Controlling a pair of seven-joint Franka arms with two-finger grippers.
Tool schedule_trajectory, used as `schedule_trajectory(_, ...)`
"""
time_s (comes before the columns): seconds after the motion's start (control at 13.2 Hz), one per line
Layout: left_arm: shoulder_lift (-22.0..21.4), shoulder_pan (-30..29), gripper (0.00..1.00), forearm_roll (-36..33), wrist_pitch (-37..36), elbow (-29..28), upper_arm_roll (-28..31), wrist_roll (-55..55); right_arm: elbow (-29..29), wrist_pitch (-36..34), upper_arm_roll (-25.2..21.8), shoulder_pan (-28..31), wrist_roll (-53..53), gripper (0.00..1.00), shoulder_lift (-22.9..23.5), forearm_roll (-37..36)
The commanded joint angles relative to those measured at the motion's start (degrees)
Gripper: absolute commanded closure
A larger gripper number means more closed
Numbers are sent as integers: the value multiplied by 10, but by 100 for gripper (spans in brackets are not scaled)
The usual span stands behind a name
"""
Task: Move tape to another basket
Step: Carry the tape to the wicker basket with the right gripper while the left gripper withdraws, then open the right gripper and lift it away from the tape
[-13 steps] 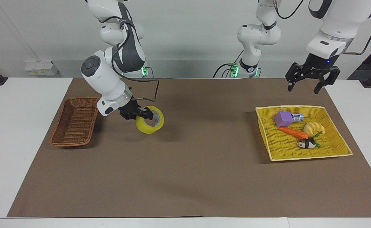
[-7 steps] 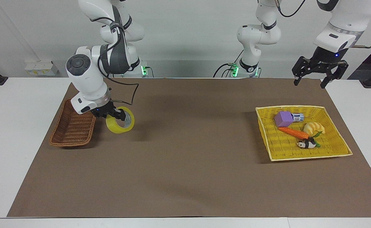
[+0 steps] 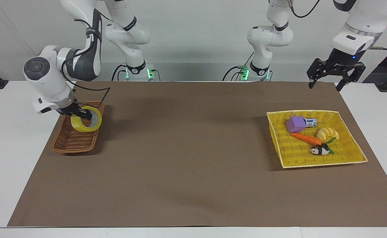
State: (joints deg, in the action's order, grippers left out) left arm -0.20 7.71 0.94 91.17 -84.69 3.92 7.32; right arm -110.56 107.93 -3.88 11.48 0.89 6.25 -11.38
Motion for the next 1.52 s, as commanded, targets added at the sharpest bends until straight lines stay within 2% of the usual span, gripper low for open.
schedule_trajectory(0.0,-5,-8,0,-9,-13,3,-5,5,-79,60,9,33,20,75,-26,-43)
schedule_trajectory(0.15,-5,-9,0,-9,-13,3,-5,5,-104,85,9,57,58,60,-31,-46)
schedule_trajectory(0.3,-5,-8,0,-9,-13,3,-5,5,-106,89,9,69,75,39,-32,-46)
schedule_trajectory(0.45,-5,-8,0,-9,-13,3,-5,5,-102,89,9,67,73,0,-30,-46)
schedule_trajectory(0.61,-6,-9,0,-9,-13,3,-5,5,-98,86,10,65,72,0,-27,-46)
schedule_trajectory(0.83,-6,-9,0,-9,-13,3,-5,5,-57,69,19,55,71,0,-26,-44)
schedule_trajectory(1.06,-6,-9,0,-9,-13,3,-5,5,26,56,19,-3,67,0,-24,-36)
schedule_trajectory(1.21,-5,-8,0,-9,-13,3,-5,5,61,53,21,-28,34,0,-26,-32)
schedule_trajectory(1.44,-6,-9,0,-9,-13,3,-5,5,107,36,42,-48,-54,0,-31,71)
